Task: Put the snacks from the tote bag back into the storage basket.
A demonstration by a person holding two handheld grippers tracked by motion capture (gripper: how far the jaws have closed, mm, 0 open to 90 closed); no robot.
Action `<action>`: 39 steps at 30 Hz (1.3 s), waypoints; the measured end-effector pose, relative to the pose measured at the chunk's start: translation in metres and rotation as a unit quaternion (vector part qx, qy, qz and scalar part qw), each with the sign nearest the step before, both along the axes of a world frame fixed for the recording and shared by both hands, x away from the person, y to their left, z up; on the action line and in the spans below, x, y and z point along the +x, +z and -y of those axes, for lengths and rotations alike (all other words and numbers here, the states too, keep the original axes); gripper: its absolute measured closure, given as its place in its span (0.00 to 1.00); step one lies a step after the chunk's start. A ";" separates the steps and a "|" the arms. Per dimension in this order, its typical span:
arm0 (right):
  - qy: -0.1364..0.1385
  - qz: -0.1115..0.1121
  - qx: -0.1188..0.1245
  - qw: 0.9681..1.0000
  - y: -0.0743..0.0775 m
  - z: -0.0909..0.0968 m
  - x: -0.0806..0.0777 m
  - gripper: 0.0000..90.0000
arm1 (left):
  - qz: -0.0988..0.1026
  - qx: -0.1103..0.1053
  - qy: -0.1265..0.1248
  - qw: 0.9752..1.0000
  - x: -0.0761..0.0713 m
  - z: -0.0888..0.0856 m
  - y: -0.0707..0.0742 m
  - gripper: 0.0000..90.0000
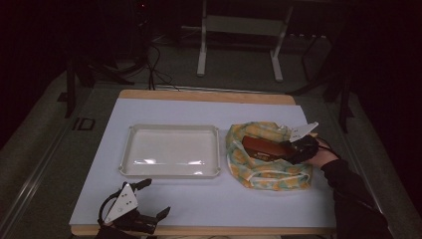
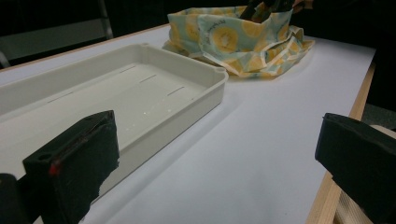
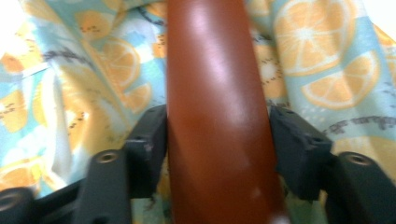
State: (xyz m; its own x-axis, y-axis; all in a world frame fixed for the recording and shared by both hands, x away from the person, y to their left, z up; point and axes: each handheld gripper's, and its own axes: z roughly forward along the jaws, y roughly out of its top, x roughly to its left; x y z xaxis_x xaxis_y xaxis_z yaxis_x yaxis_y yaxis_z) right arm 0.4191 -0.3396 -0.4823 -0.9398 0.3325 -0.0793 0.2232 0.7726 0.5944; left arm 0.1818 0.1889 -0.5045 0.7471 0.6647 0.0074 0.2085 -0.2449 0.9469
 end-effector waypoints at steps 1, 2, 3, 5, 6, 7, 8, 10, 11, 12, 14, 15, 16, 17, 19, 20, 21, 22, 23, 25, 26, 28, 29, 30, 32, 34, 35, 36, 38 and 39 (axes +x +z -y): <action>0.004 0.001 0.000 1.000 0.001 0.000 -0.001 0.46 | 0.000 0.000 0.000 1.000 0.000 0.000 0.000 0.00; 0.006 0.004 -0.001 1.000 0.001 0.000 -0.001 0.46 | 0.000 -0.001 0.000 1.000 0.000 0.000 0.000 0.00; 0.009 0.005 -0.001 1.000 0.001 0.001 -0.002 0.47 | 0.000 0.000 0.000 1.000 0.000 0.000 0.000 0.00; 0.010 0.006 -0.001 1.000 0.003 0.001 -0.003 0.47 | 0.000 -0.001 0.000 1.000 0.000 0.000 0.000 0.00; 0.013 0.003 0.005 1.000 0.004 0.002 -0.003 0.47 | 0.000 -0.001 0.000 1.000 0.000 0.000 0.000 0.00; 0.014 0.003 0.008 1.000 0.005 0.003 -0.003 0.47 | 0.000 -0.001 0.000 1.000 0.000 0.000 0.000 0.00; 0.014 0.004 0.008 1.000 0.007 0.004 -0.004 0.47 | 0.000 -0.001 0.000 1.000 0.000 0.000 0.000 0.00; 0.015 0.001 0.011 1.000 0.009 0.004 -0.005 0.48 | 0.000 0.000 -0.001 1.000 0.000 0.000 0.000 0.00; 0.017 0.000 0.011 1.000 0.010 0.005 -0.005 0.48 | 0.000 0.000 -0.001 1.000 0.000 0.000 0.000 0.00; 0.019 0.001 0.014 1.000 0.012 0.006 -0.005 0.48 | 0.000 -0.001 -0.001 1.000 0.000 0.000 0.000 0.00; 0.017 0.001 0.016 1.000 0.014 0.006 -0.005 0.48 | 0.000 0.000 -0.001 1.000 0.000 0.000 0.000 0.00; 0.016 0.007 0.021 1.000 0.018 0.008 -0.006 0.48 | 0.000 -0.001 -0.001 1.000 0.000 0.000 0.000 0.00; 0.015 0.008 0.025 1.000 0.021 0.009 -0.006 0.48 | 0.000 0.000 -0.001 1.000 0.000 0.000 0.000 0.00; 0.016 0.011 0.024 1.000 0.023 0.009 -0.006 0.48 | 0.000 0.000 -0.001 1.000 0.000 0.000 0.000 0.00; 0.017 0.013 0.025 0.999 0.027 0.010 -0.007 0.48 | 0.000 0.000 -0.001 1.000 0.000 0.000 0.000 0.00; 0.016 0.015 0.025 0.999 0.029 0.010 -0.007 0.48 | 0.000 -0.001 -0.001 1.000 0.000 0.000 0.000 0.00; 0.014 0.015 0.026 0.999 0.031 0.010 -0.008 0.48 | 0.001 -0.001 -0.001 1.000 0.000 0.000 0.000 0.00; 0.016 0.019 0.027 0.999 0.034 0.011 -0.007 0.48 | 0.001 0.000 -0.001 1.000 0.000 0.000 0.000 0.00; 0.014 0.020 0.028 0.999 0.036 0.011 -0.008 0.48 | 0.000 0.000 -0.001 1.000 0.000 0.000 0.000 0.00; 0.013 0.018 0.029 0.999 0.040 0.011 -0.008 0.48 | 0.000 0.001 -0.002 1.000 0.000 0.001 0.001 0.00; 0.013 0.018 0.029 0.999 0.040 0.011 -0.008 0.48 | 0.000 0.001 -0.002 1.000 0.000 0.001 0.001 0.00; 0.015 0.019 0.026 0.999 0.047 0.010 -0.009 0.48 | 0.000 0.001 -0.003 1.000 0.000 0.001 0.000 0.00; 0.016 0.022 0.025 0.999 0.049 0.010 -0.009 0.48 | 0.000 0.002 -0.003 1.000 0.000 0.001 0.000 0.00; 0.018 0.023 0.026 0.999 0.051 0.010 -0.009 0.48 | 0.000 0.002 -0.004 1.000 0.000 0.001 0.000 0.00; 0.017 0.028 0.024 0.999 0.055 0.010 -0.009 0.48 | -0.001 0.004 -0.006 1.000 0.000 0.001 0.000 0.00; 0.017 0.030 0.028 0.999 0.060 0.010 -0.009 0.48 | -0.002 0.005 -0.007 1.000 0.000 0.002 0.000 0.00; 0.017 0.031 0.028 0.999 0.062 0.009 -0.009 0.48 | -0.002 0.005 -0.007 1.000 0.000 0.002 0.000 0.00; 0.019 0.031 0.029 0.999 0.064 0.009 -0.009 0.48 | -0.002 0.005 -0.007 1.000 0.000 0.002 0.000 0.00; 0.021 0.033 0.026 0.999 0.068 0.008 -0.010 0.48 | -0.002 0.004 -0.007 1.000 0.000 0.002 0.000 0.00; 0.023 0.035 0.026 0.999 0.071 0.007 -0.010 0.48 | -0.002 0.004 -0.007 1.000 0.000 0.002 0.000 0.00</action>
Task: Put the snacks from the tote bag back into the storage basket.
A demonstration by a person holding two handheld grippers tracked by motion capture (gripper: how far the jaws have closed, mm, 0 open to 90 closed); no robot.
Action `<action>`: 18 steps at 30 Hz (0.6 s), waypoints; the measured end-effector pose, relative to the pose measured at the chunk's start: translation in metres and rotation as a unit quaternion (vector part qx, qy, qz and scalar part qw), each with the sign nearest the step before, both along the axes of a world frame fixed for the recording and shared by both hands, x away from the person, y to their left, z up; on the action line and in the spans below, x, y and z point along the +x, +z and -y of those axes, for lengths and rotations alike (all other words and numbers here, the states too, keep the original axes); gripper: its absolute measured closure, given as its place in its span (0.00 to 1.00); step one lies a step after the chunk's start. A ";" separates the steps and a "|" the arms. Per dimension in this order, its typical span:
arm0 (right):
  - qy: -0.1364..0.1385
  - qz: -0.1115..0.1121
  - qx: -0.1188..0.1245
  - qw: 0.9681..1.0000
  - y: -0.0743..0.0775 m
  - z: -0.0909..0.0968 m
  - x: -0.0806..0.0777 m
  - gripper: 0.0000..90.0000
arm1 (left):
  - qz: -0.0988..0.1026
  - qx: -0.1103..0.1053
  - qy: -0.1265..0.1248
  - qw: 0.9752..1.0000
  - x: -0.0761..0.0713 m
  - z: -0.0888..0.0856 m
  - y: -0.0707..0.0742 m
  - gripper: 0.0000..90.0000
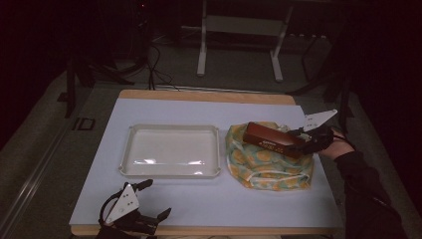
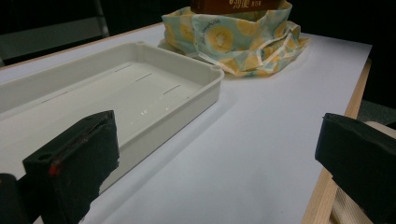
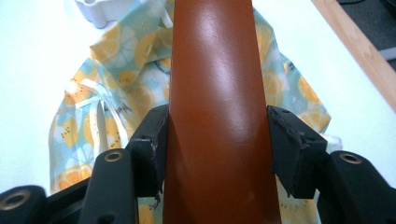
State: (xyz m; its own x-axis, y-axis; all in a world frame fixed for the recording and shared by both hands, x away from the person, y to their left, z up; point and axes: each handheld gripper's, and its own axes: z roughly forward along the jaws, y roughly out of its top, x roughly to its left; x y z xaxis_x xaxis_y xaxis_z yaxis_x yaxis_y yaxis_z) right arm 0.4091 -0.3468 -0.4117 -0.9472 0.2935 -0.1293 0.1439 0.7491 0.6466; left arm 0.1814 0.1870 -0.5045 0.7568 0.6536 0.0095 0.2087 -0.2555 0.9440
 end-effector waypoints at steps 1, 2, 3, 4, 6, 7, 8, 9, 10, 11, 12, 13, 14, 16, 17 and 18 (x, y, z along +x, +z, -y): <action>0.000 0.001 -0.001 1.000 0.002 -0.001 0.000 0.48 | 0.000 0.000 0.000 1.000 0.000 0.000 0.000 0.00; 0.003 0.005 -0.004 1.000 0.005 -0.002 0.000 0.48 | 0.000 0.000 0.000 1.000 0.000 0.000 0.000 0.00; 0.005 0.005 -0.004 1.000 0.007 -0.003 0.000 0.48 | 0.000 0.000 -0.001 1.000 0.000 0.000 0.000 0.00; 0.005 0.006 -0.003 1.000 0.009 -0.005 0.000 0.48 | 0.000 0.000 -0.002 1.000 0.000 0.000 0.000 0.00; 0.011 0.009 -0.002 1.000 0.014 -0.007 0.000 0.48 | 0.000 0.001 -0.004 1.000 0.000 0.000 0.000 0.00; 0.013 0.009 -0.001 1.000 0.016 -0.008 0.000 0.48 | 0.000 0.001 -0.004 1.000 0.000 0.001 0.000 0.00; 0.016 0.012 -0.002 1.000 0.018 -0.010 0.000 0.48 | 0.000 0.001 -0.004 1.000 0.000 0.001 0.000 0.00; 0.020 0.012 -0.001 1.000 0.019 -0.011 0.000 0.48 | 0.000 0.001 -0.004 1.000 0.000 0.001 0.000 0.00; 0.022 0.012 -0.001 1.000 0.021 -0.013 0.000 0.48 | 0.000 0.001 -0.004 1.000 0.000 0.001 0.000 0.00; 0.024 0.014 -0.004 1.000 0.022 -0.015 0.000 0.48 | 0.000 0.001 -0.004 1.000 0.000 0.001 0.000 0.00; 0.028 0.015 -0.004 0.999 0.023 -0.017 -0.001 0.48 | 0.000 0.000 -0.004 1.000 0.000 0.000 0.000 0.00; 0.031 0.014 -0.004 0.999 0.025 -0.019 -0.001 0.48 | 0.000 0.000 -0.004 1.000 0.000 0.000 0.000 0.00; 0.033 0.015 -0.004 0.999 0.026 -0.021 0.000 0.48 | 0.000 0.001 -0.004 1.000 0.000 0.000 0.000 0.00; 0.040 0.014 -0.006 0.999 0.027 -0.025 0.000 0.48 | 0.000 0.001 -0.004 1.000 0.000 0.001 0.000 0.00; 0.040 0.014 -0.006 0.999 0.027 -0.025 0.000 0.48 | 0.000 0.001 -0.004 1.000 0.000 0.001 0.000 0.00; 0.042 0.014 -0.007 0.999 0.027 -0.027 0.000 0.48 | -0.001 0.001 -0.004 1.000 -0.001 0.001 0.000 0.00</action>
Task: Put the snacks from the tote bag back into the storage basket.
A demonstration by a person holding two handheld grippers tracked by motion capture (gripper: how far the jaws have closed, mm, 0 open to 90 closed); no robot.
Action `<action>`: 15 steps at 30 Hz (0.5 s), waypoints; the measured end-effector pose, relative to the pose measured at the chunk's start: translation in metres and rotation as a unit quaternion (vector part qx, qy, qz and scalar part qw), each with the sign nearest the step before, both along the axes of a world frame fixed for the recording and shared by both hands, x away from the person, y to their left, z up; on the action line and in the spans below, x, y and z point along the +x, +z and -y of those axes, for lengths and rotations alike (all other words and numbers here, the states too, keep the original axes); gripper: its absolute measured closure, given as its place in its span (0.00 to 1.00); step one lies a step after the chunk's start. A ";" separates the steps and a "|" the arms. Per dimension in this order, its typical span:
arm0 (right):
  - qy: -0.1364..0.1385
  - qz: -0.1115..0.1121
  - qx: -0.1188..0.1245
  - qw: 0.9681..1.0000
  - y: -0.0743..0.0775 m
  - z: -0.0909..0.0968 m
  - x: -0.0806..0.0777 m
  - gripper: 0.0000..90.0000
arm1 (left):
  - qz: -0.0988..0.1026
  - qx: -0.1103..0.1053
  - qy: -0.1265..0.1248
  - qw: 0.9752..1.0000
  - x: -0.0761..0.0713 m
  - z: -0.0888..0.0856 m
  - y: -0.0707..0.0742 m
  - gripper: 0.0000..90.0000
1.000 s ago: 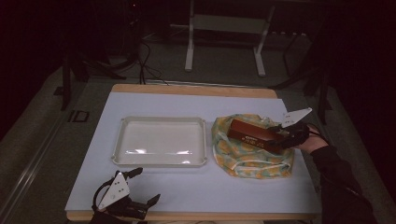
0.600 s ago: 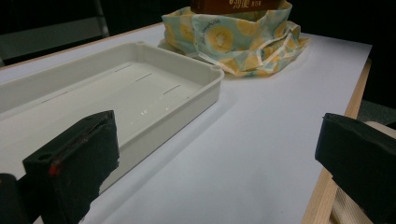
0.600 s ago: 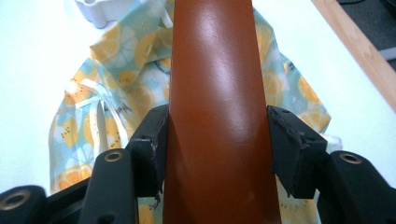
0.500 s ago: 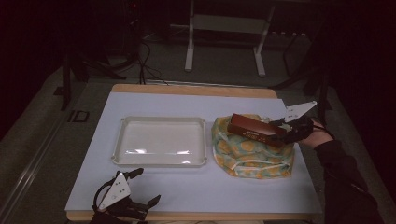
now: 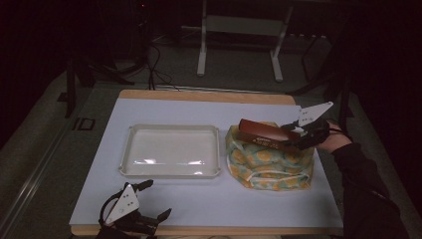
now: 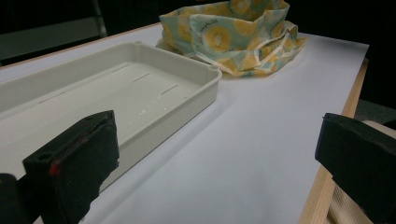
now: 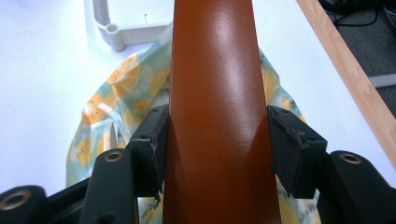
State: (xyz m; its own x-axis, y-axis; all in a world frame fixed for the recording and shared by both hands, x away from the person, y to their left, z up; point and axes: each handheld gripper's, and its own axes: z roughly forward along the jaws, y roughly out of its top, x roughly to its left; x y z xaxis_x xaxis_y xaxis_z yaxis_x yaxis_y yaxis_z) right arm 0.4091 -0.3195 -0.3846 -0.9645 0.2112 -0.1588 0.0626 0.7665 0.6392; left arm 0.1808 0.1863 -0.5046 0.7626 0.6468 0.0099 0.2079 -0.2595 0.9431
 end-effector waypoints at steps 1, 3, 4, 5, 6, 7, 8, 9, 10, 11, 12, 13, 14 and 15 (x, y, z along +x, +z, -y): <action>0.005 -0.001 -0.004 1.000 0.000 -0.003 0.000 0.48 | 0.000 0.000 0.000 1.000 0.000 0.000 0.000 0.00; 0.008 -0.002 -0.005 1.000 0.001 -0.007 0.000 0.48 | 0.000 0.000 0.000 1.000 0.000 0.000 0.000 0.00; 0.013 -0.002 -0.008 1.000 0.002 -0.010 0.000 0.48 | 0.000 0.000 0.000 1.000 0.000 0.000 0.000 0.00; 0.016 -0.004 -0.008 1.000 0.003 -0.013 0.000 0.48 | 0.000 0.000 0.000 1.000 0.000 0.000 0.000 0.00; 0.020 -0.003 -0.008 1.000 0.004 -0.015 0.000 0.48 | 0.000 0.000 0.000 1.000 0.000 0.000 0.000 0.00; 0.025 -0.001 -0.008 1.000 0.005 -0.017 0.000 0.48 | 0.000 -0.001 -0.001 1.000 0.000 0.000 0.000 0.00; 0.028 0.001 -0.008 1.000 0.007 -0.020 -0.001 0.48 | 0.000 -0.001 0.000 1.000 0.000 0.000 0.000 0.00; 0.033 0.002 -0.007 0.999 0.008 -0.023 -0.001 0.48 | 0.000 0.000 -0.001 1.000 0.000 0.000 0.000 0.00; 0.036 0.004 -0.006 0.999 0.009 -0.026 -0.001 0.48 | 0.000 0.000 -0.001 1.000 0.000 0.000 0.000 0.00; 0.040 0.006 -0.005 0.999 0.010 -0.030 -0.001 0.48 | 0.001 0.000 -0.001 1.000 -0.001 0.000 0.000 0.00; 0.042 0.007 -0.006 0.999 0.011 -0.033 -0.001 0.48 | 0.001 0.000 -0.001 1.000 -0.001 0.000 0.000 0.00; 0.046 0.008 -0.006 0.999 0.012 -0.036 -0.001 0.48 | 0.001 0.000 -0.002 1.000 -0.001 0.000 0.000 0.00; 0.049 0.009 -0.007 0.999 0.013 -0.039 0.000 0.48 | 0.001 0.001 -0.002 1.000 -0.001 0.000 0.000 0.00; 0.052 0.010 -0.008 0.999 0.014 -0.042 0.000 0.48 | 0.001 0.001 -0.003 1.000 -0.001 0.000 0.000 0.00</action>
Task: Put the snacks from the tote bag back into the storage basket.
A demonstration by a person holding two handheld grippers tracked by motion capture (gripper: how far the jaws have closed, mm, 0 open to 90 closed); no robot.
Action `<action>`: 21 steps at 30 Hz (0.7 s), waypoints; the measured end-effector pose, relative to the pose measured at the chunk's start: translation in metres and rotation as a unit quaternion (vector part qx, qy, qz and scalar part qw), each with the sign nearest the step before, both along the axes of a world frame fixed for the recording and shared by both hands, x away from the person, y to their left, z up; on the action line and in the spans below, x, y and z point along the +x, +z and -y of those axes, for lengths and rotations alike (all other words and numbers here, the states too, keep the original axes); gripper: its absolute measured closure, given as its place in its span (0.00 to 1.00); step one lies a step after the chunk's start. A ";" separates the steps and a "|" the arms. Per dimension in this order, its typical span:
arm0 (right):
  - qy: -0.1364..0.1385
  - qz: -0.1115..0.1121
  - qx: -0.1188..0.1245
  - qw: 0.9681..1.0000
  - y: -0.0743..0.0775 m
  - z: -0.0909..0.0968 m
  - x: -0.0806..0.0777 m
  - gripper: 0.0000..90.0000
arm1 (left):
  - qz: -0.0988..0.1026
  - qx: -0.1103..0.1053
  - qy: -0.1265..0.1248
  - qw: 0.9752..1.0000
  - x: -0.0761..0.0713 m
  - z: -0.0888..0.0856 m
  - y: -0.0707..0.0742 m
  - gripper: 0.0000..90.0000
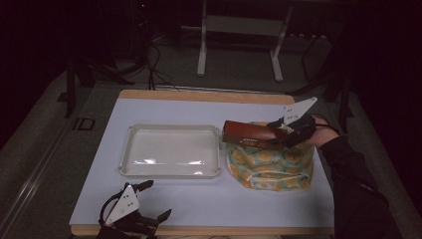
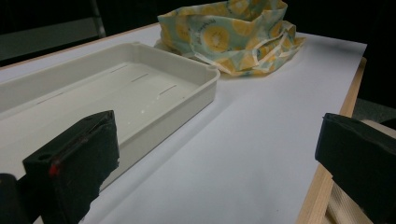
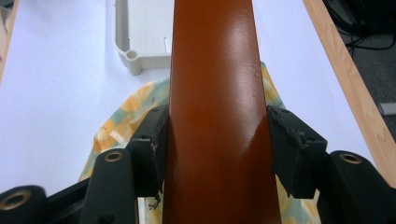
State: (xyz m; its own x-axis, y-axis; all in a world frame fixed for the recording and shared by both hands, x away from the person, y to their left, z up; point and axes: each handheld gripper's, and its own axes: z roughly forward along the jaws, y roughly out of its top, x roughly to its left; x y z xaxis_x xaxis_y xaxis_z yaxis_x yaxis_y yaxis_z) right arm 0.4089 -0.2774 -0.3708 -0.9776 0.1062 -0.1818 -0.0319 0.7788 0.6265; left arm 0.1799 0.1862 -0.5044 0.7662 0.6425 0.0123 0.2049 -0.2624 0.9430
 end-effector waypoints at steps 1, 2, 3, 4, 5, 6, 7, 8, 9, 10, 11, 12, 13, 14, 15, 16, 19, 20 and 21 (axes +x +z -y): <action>0.000 0.000 -0.001 1.000 0.001 -0.004 0.000 0.48 | 0.000 0.000 0.000 1.000 0.000 0.000 0.000 0.00; 0.003 0.002 -0.001 1.000 0.002 -0.006 0.000 0.48 | 0.000 0.000 -0.001 1.000 0.000 0.000 0.000 0.00; 0.007 0.003 -0.001 1.000 0.003 -0.009 0.000 0.48 | 0.000 0.000 -0.001 1.000 0.000 0.000 0.000 0.00; 0.009 0.004 0.000 1.000 0.003 -0.012 0.001 0.48 | 0.000 0.000 -0.002 1.000 0.000 0.000 0.000 0.00; 0.012 0.004 -0.001 1.000 0.004 -0.015 0.001 0.48 | 0.000 0.000 -0.002 1.000 0.000 0.000 0.000 0.00; 0.016 0.005 -0.002 1.000 0.004 -0.018 0.000 0.48 | 0.000 0.000 -0.002 1.000 -0.001 0.000 0.000 0.00; 0.019 0.007 -0.004 1.000 0.005 -0.022 0.000 0.48 | 0.000 -0.001 -0.003 1.000 -0.001 0.000 0.000 0.00; 0.021 0.006 -0.004 1.000 0.006 -0.025 0.000 0.48 | 0.000 -0.001 -0.003 1.000 -0.001 0.000 0.000 0.00; 0.023 0.007 -0.005 1.000 0.006 -0.027 0.000 0.48 | 0.000 -0.001 -0.002 1.000 -0.001 0.000 0.000 0.00; 0.028 0.010 -0.005 1.000 0.007 -0.031 0.000 0.48 | 0.000 -0.002 -0.003 1.000 -0.001 0.000 0.000 0.00; 0.030 0.009 -0.005 0.999 0.007 -0.033 0.000 0.48 | 0.000 -0.001 -0.003 1.000 -0.001 0.000 0.000 0.00; 0.032 0.010 -0.006 0.999 0.008 -0.036 0.000 0.48 | 0.000 -0.001 -0.003 1.000 -0.001 0.000 0.000 0.00; 0.037 0.011 -0.004 0.999 0.008 -0.040 0.000 0.48 | 0.000 -0.001 -0.003 1.000 -0.001 0.000 0.000 0.00; 0.040 0.011 -0.004 0.999 0.009 -0.042 0.000 0.48 | 0.000 -0.001 -0.004 1.000 -0.001 0.000 0.000 0.00; 0.041 0.012 -0.004 0.999 0.009 -0.045 0.000 0.48 | 0.000 -0.001 -0.004 1.000 -0.001 0.000 0.000 0.00; 0.043 0.013 -0.004 0.999 0.009 -0.048 0.000 0.48 | 0.000 -0.001 -0.004 1.000 -0.001 0.000 0.000 0.00; 0.051 0.013 -0.003 0.999 0.009 -0.057 0.001 0.48 | 0.001 -0.001 -0.005 1.000 -0.001 0.000 0.000 0.00; 0.053 0.012 -0.003 0.999 0.009 -0.060 0.001 0.48 | 0.001 -0.001 -0.005 1.000 -0.001 0.000 0.000 0.00; 0.056 0.012 -0.003 0.998 0.008 -0.065 0.001 0.48 | 0.001 -0.001 -0.005 1.000 -0.001 0.000 0.000 0.00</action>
